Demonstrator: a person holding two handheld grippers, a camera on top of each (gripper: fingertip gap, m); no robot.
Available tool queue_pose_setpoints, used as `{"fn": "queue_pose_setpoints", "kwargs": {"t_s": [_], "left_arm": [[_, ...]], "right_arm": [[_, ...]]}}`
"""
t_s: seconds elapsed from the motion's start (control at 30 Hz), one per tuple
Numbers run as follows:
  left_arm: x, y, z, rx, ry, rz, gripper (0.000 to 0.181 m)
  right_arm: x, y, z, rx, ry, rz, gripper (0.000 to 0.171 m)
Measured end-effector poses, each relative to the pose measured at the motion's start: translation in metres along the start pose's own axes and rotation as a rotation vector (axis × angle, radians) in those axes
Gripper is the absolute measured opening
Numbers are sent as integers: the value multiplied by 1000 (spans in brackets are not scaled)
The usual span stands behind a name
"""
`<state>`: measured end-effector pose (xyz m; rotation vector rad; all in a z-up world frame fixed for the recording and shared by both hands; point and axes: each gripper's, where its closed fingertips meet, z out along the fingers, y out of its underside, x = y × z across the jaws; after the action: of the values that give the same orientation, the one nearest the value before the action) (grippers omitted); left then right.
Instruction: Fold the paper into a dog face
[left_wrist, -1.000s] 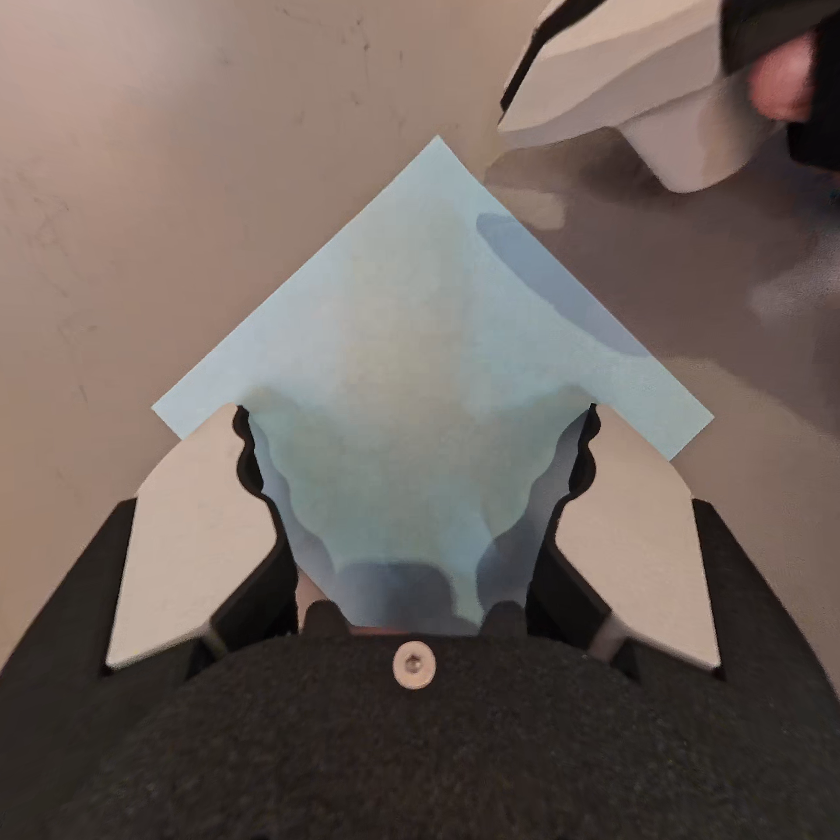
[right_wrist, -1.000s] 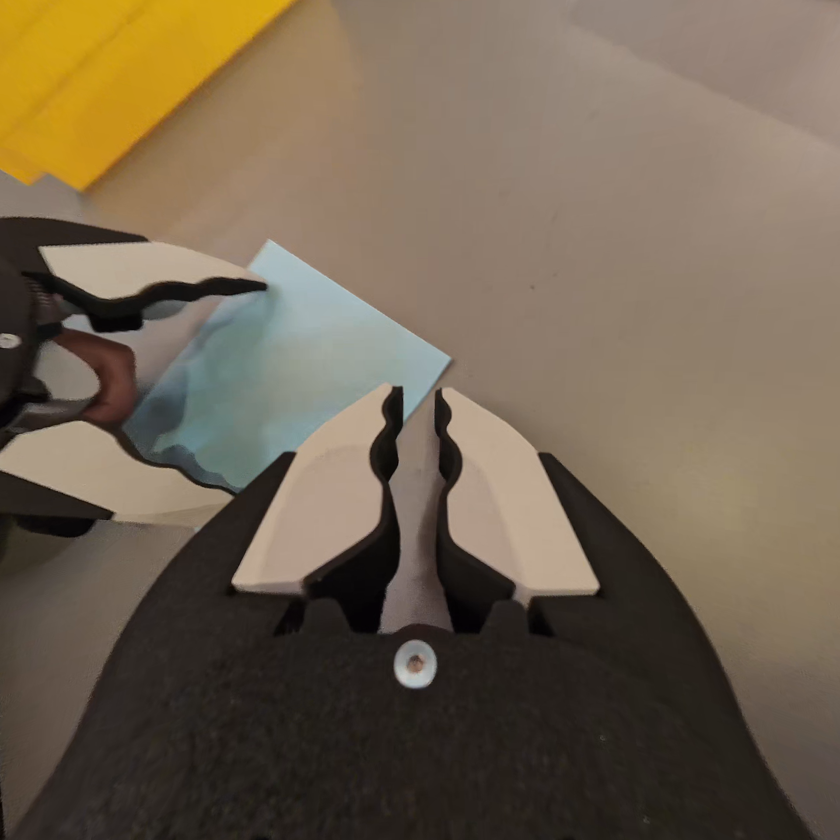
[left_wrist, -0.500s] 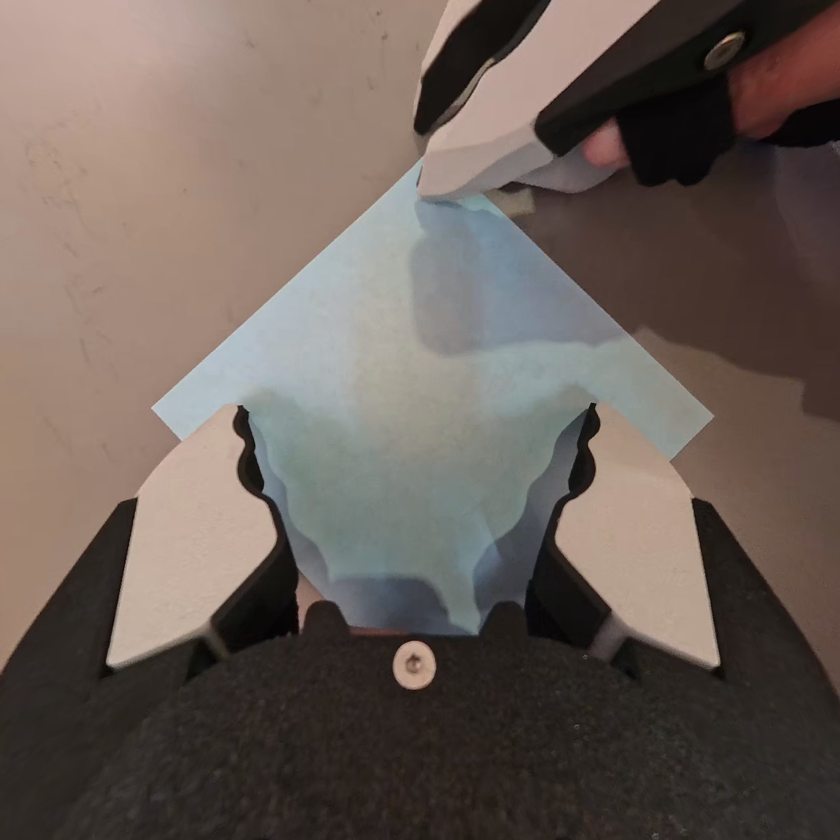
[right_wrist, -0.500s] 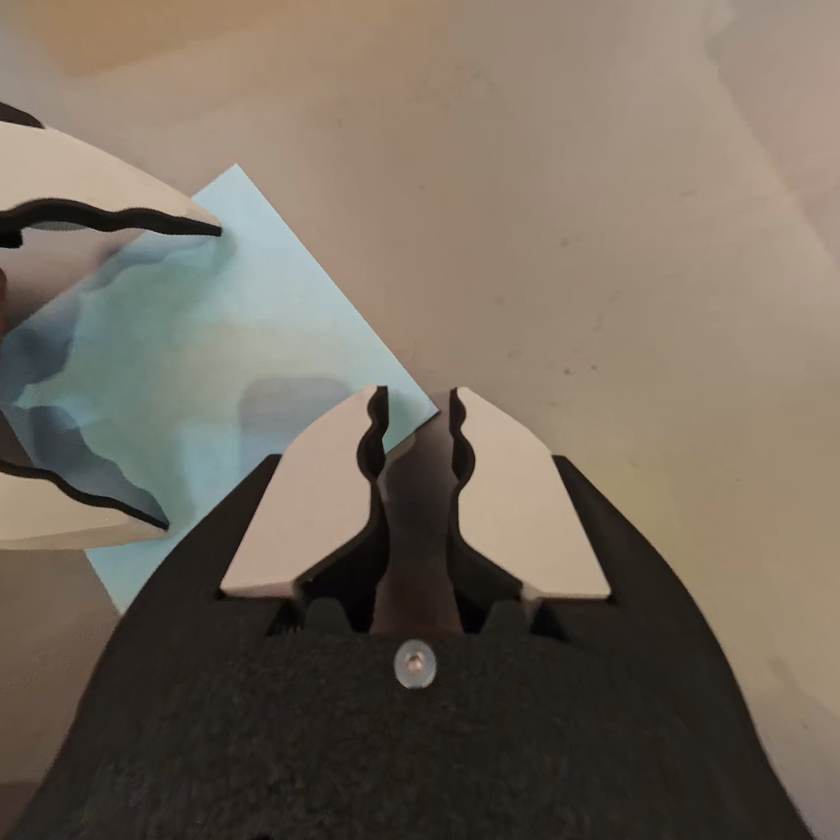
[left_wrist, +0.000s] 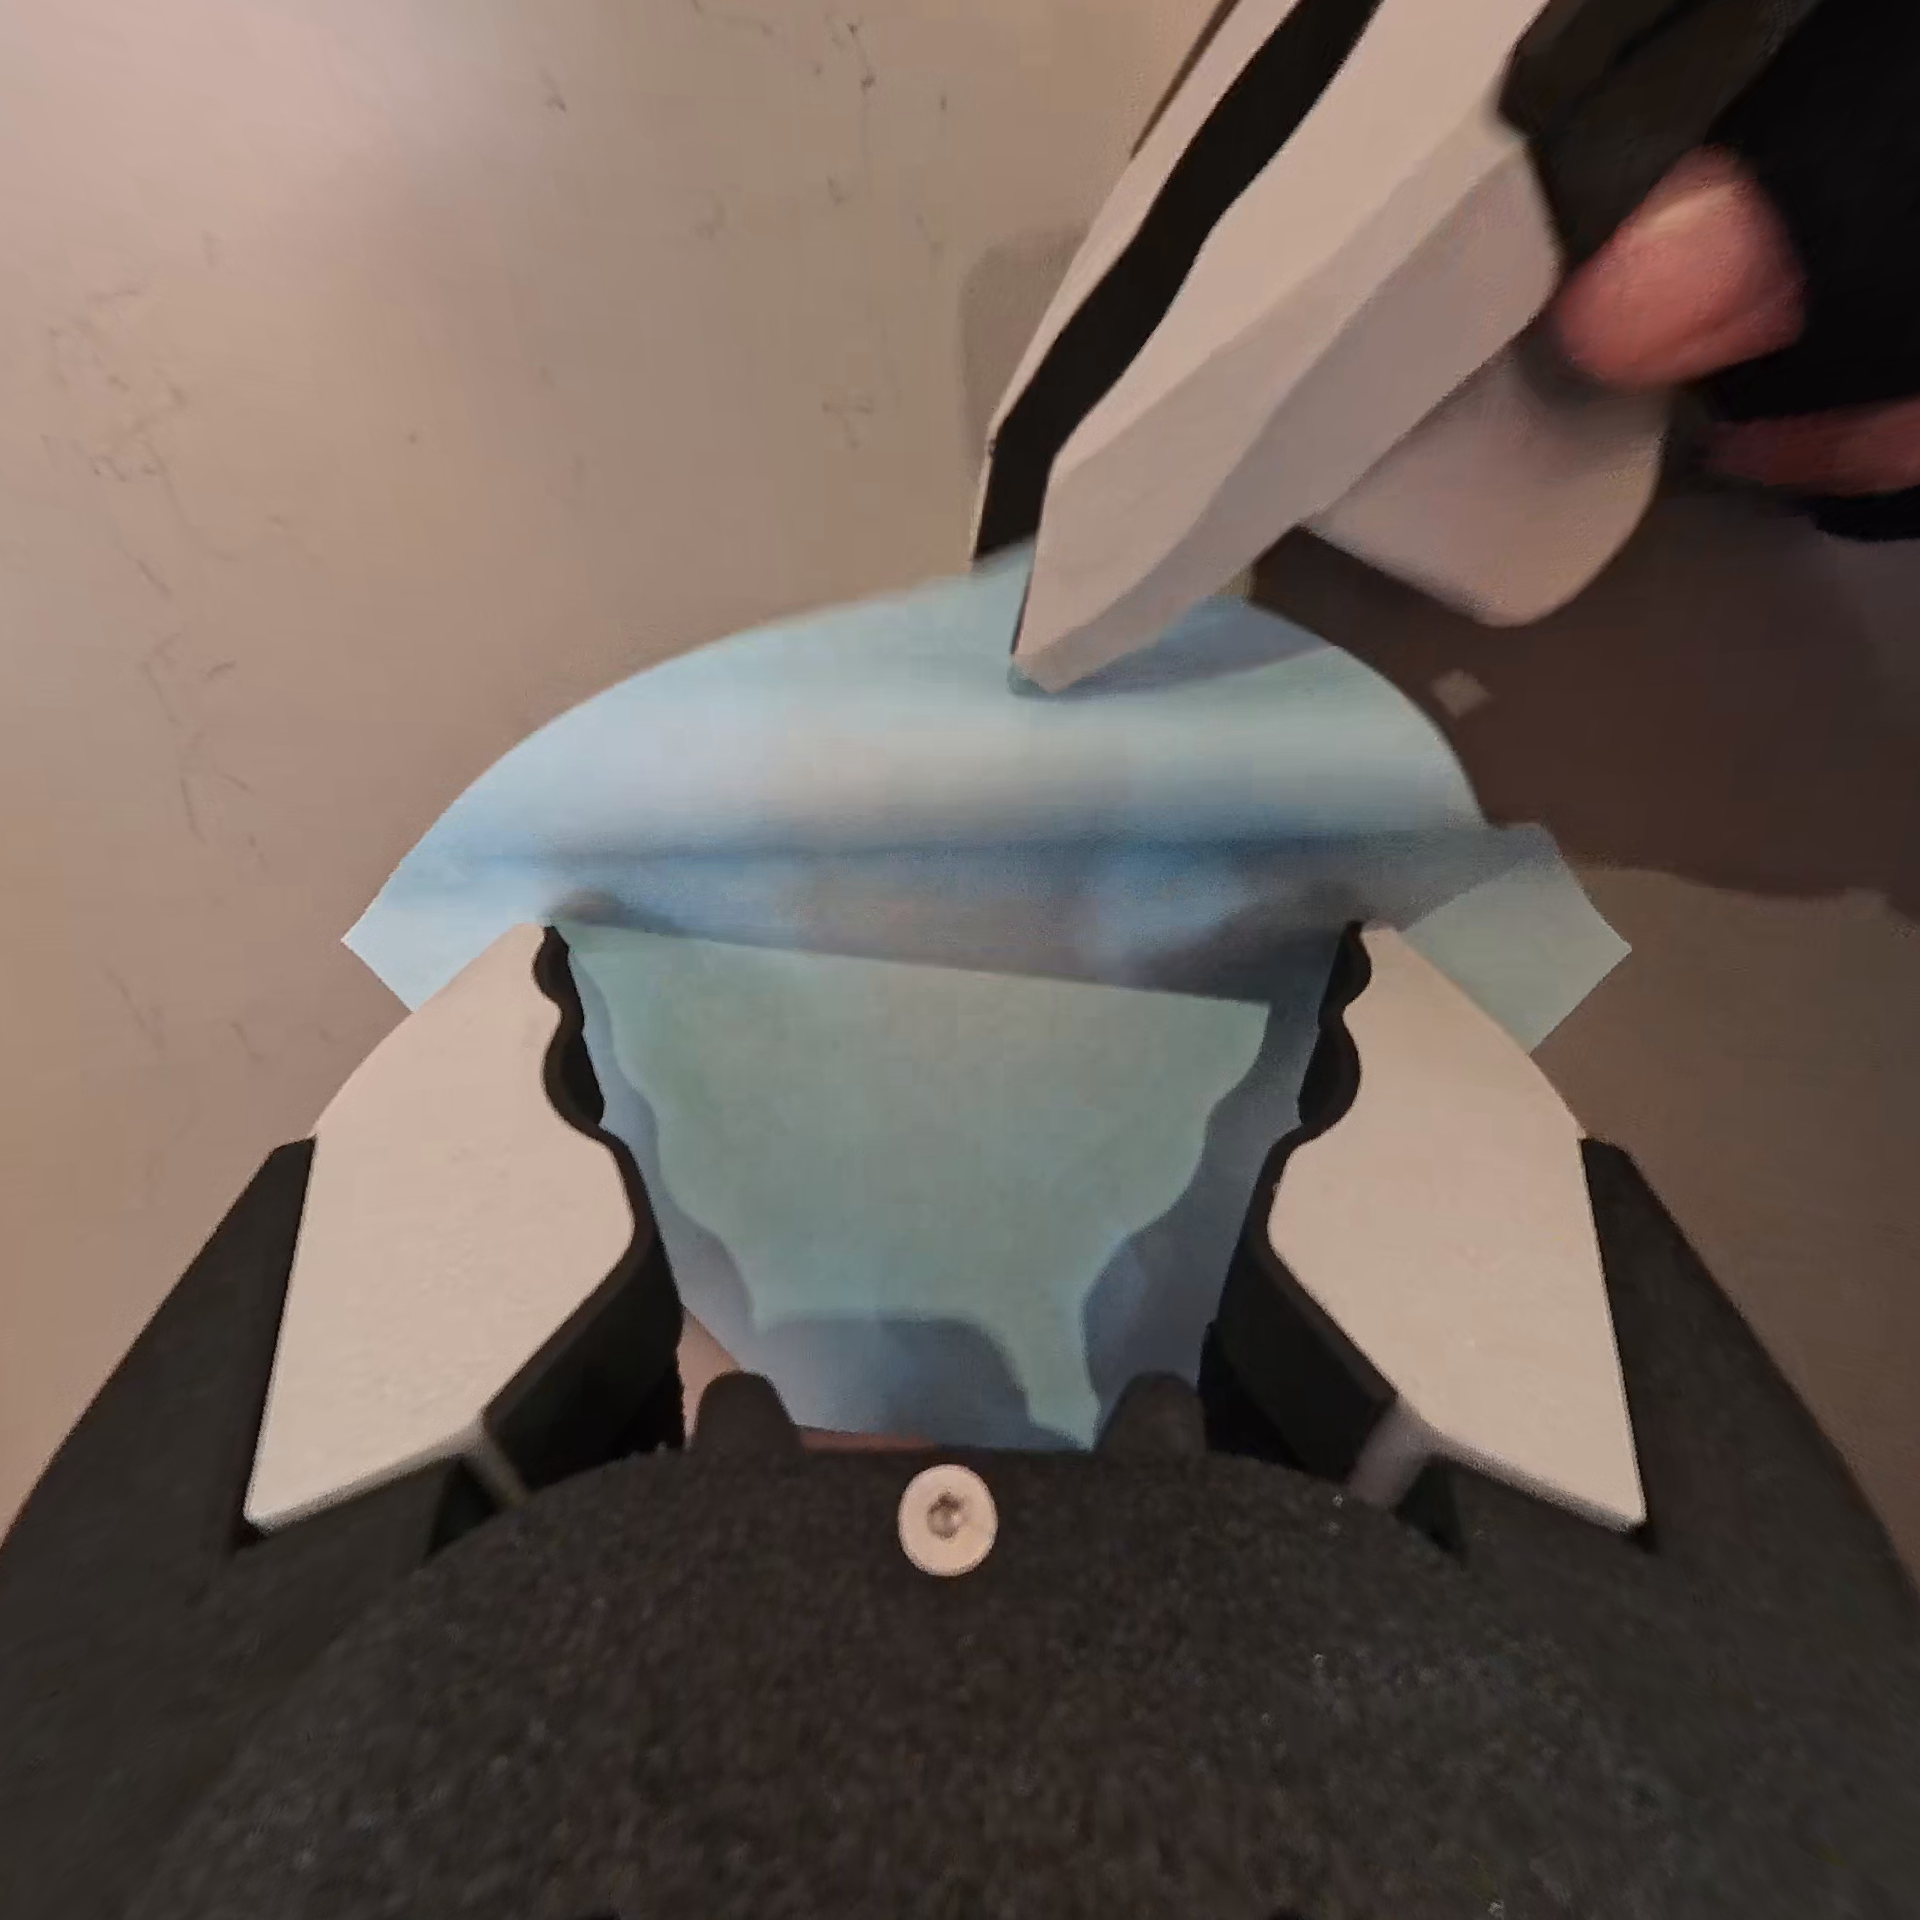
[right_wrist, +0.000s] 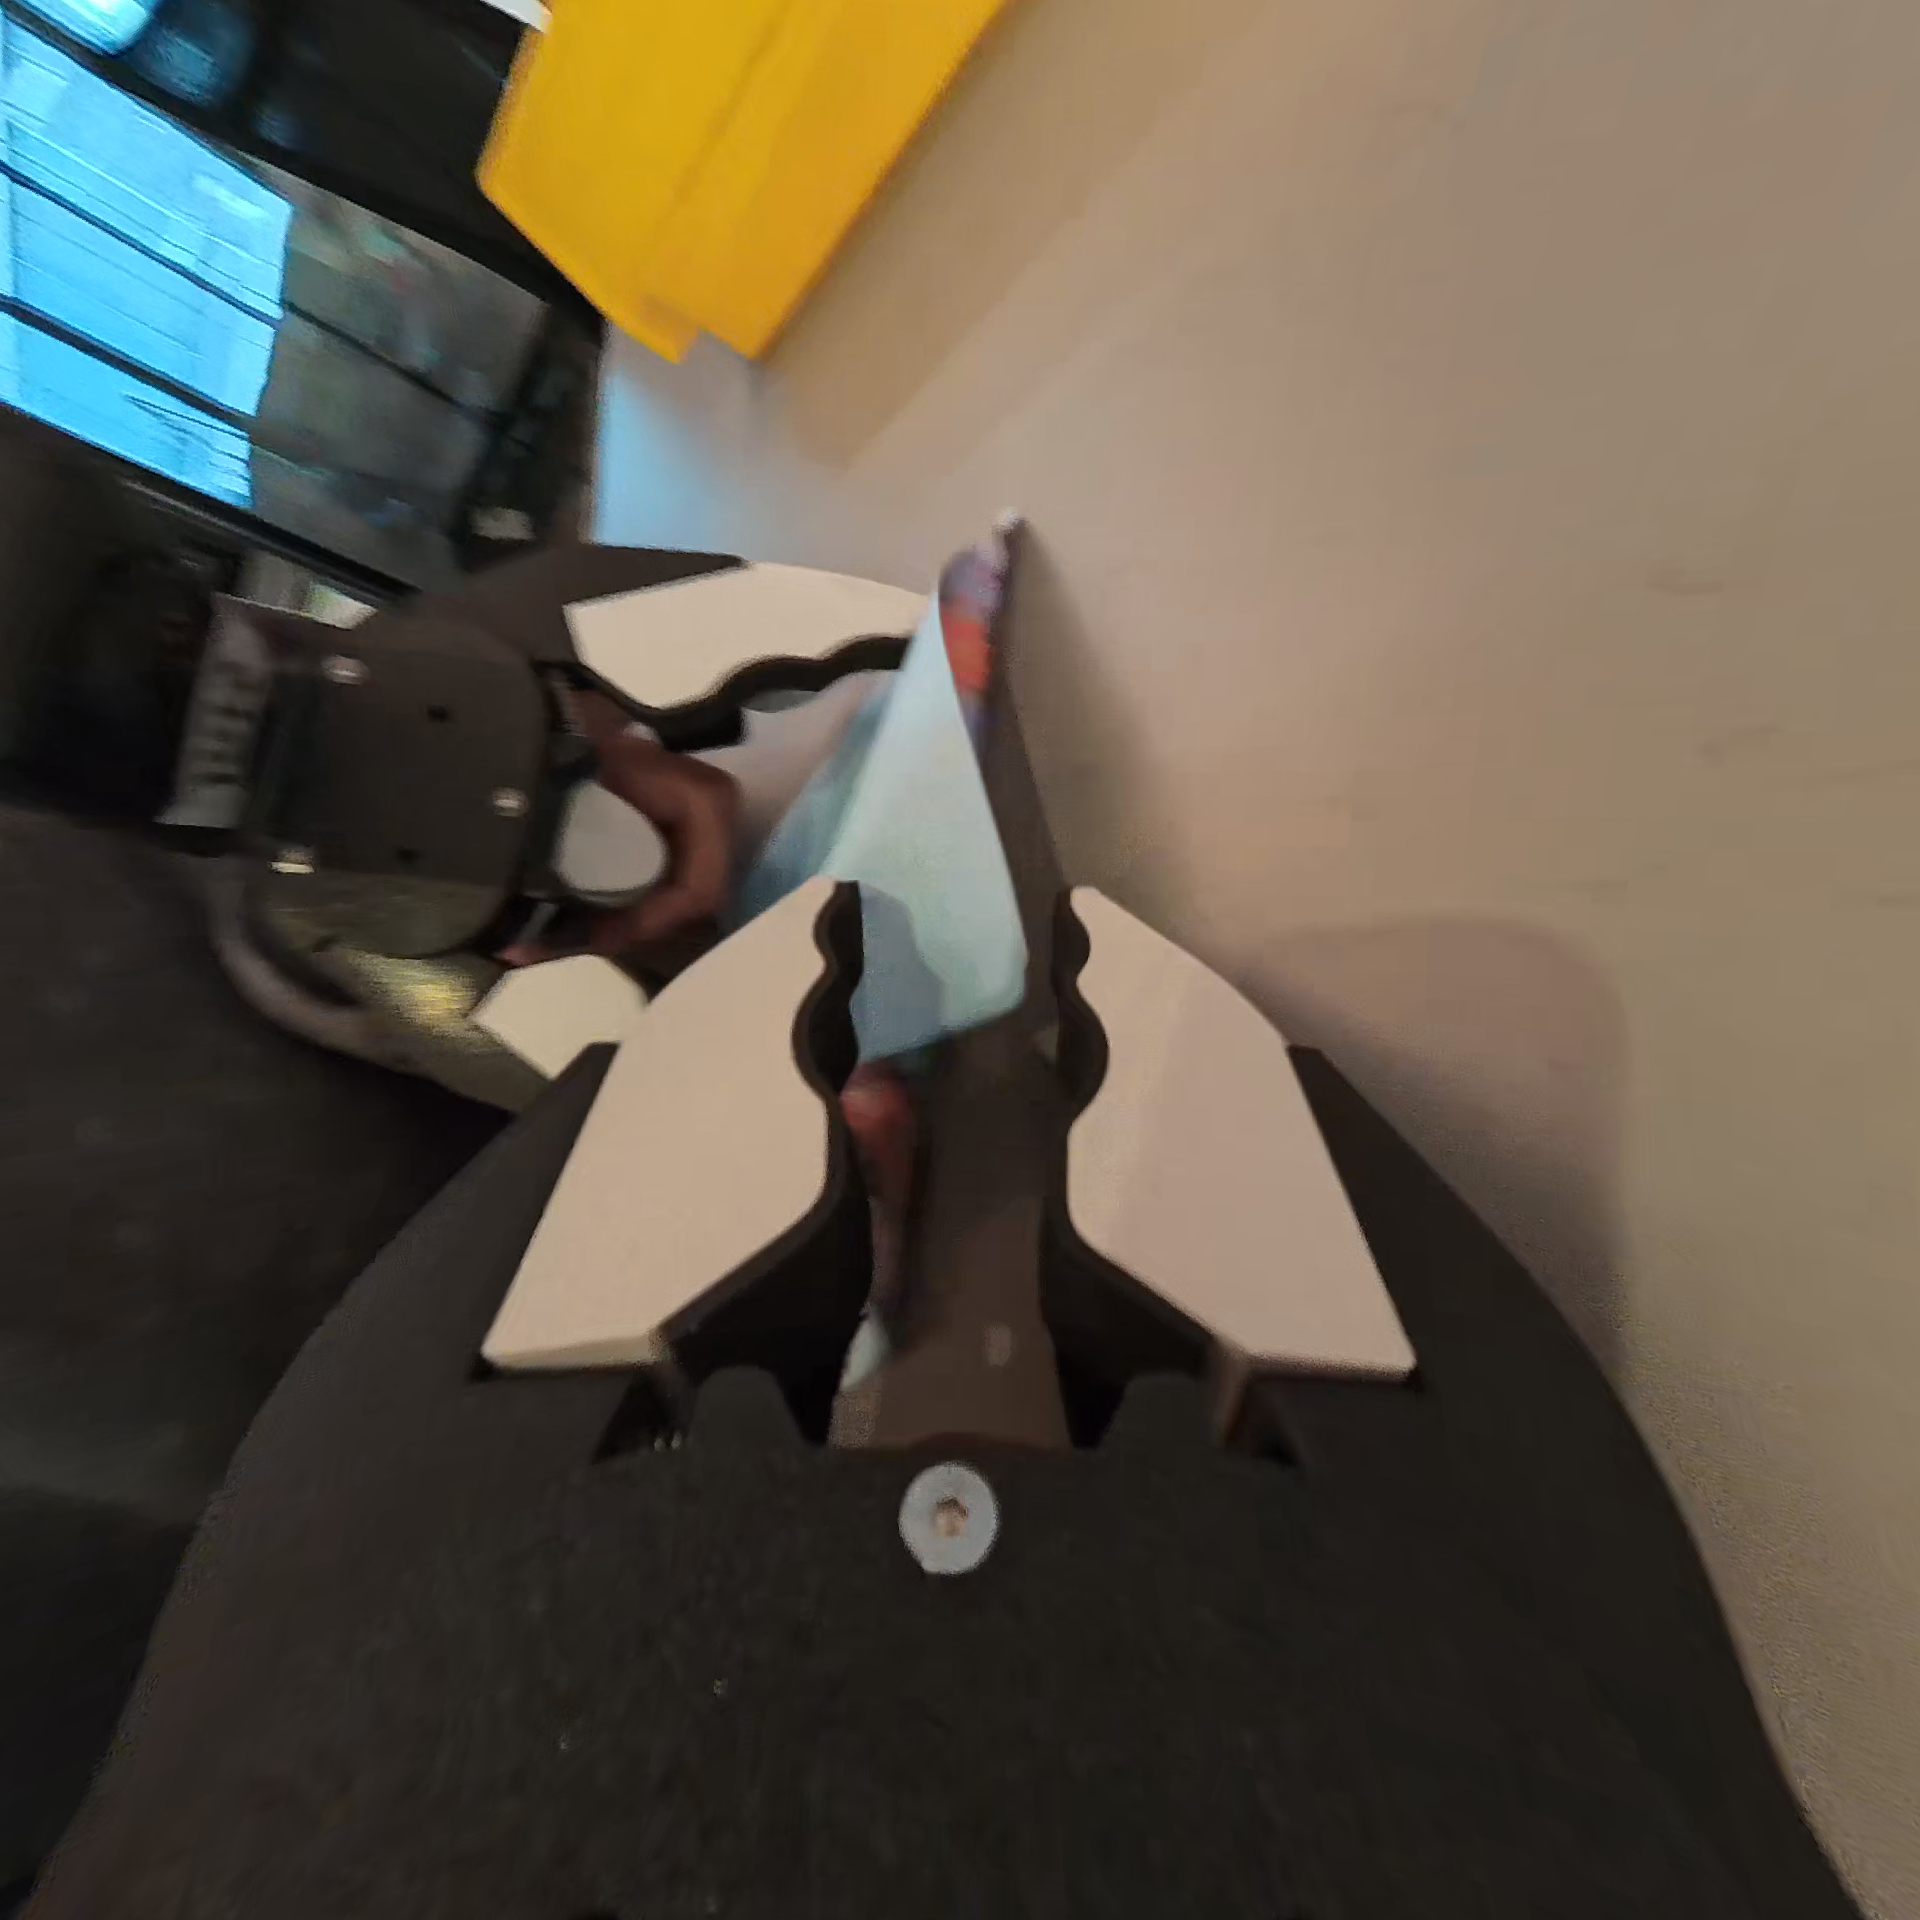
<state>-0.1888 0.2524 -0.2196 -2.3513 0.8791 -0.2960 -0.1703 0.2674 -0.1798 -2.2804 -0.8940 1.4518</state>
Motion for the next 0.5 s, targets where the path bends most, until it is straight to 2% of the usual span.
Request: {"fn": "queue_pose_setpoints", "kwargs": {"t_s": [0.1,0.13,0.23,0.5], "left_arm": [[0,0,0,3,1,2,131],[0,0,0,5,2,3,131],[0,0,0,11,7,8,131],[0,1,-1,10,9,10,131]], "right_arm": [[-32,-13,-3,94,-190,36,37],[-32,-13,-4,91,-184,44,38],[-12,-4,-4,41,-65,25,36],[16,-22,-19,48,137,-55,7]]}}
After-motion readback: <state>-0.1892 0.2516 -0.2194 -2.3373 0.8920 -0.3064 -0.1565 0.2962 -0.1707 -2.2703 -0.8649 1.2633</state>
